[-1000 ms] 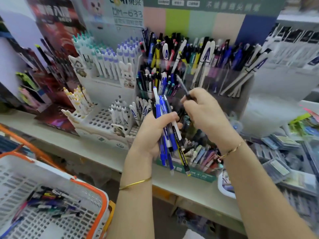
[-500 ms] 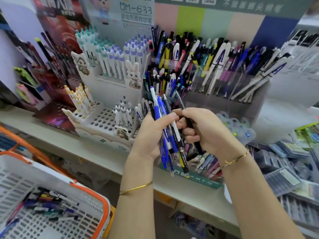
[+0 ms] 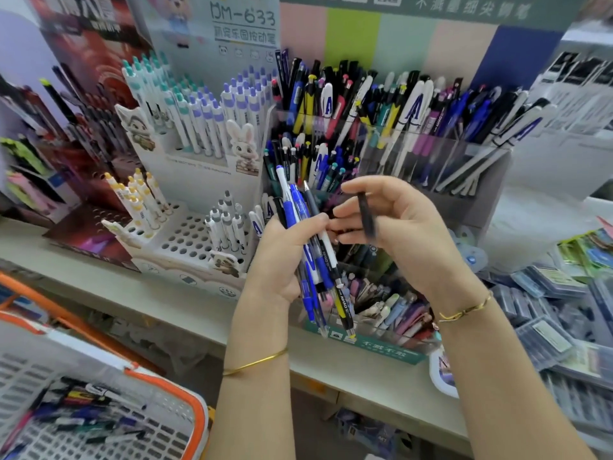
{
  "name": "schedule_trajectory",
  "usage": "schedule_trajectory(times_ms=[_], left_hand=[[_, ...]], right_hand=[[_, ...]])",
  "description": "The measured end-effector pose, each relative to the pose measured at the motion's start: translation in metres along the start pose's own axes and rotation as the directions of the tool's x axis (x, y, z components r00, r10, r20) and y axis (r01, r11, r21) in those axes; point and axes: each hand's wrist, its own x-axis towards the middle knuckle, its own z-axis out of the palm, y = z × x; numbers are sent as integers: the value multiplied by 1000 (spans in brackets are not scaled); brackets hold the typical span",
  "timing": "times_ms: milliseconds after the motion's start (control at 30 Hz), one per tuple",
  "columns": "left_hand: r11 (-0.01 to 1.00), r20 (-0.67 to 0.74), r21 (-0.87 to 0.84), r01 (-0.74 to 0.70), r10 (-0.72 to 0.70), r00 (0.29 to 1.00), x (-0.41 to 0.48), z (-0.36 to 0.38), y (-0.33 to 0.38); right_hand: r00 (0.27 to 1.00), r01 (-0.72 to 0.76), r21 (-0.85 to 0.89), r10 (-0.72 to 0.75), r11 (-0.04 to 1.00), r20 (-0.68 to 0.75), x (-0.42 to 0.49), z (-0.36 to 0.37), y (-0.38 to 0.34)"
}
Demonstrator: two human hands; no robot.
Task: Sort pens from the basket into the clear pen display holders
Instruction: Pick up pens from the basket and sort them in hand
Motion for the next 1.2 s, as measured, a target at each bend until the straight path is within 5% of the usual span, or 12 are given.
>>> schedule_trajectory(times_ms=[100,200,400,600,833,933,1033,1133,1200], left_hand=[[1000,-25,21,4,-4,1000,-1,0,4],[1000,-33,25,11,-10,999,-3,1,5],[999,35,44,15,-16,999,-5,1,6],[998,94,-54,17,-11,996,-10,4,12],[967,178,-182,178,-146,973,-10,-5,13],[957,159,-227,179,-145,977,-9,-3,13],[951,65,-273,144,-131,989,-8,-3,10],[953,47,-288,97,-87,995,-7,-4,7],[949,51,-308,66,-52,997,-6,-4,6]], right_hand=[[979,175,-378,-203,909,-35,-1,3,-4],[946,137,-600,-285,788,-158,5,11,-6],[973,153,-581,-226,800,-55,21,16,-9],[954,300,-686,-201,663,223,23,14,2],[926,377,-759,-251,531,284,26,10,7],[945,327,-746,-219,580,244,22,11,7],[976,192,-681,-209,707,58,16,12,7],[979,90,-457,-162,885,-121,15,17,5],[977,21,-400,-103,916,-186,13,18,4]])
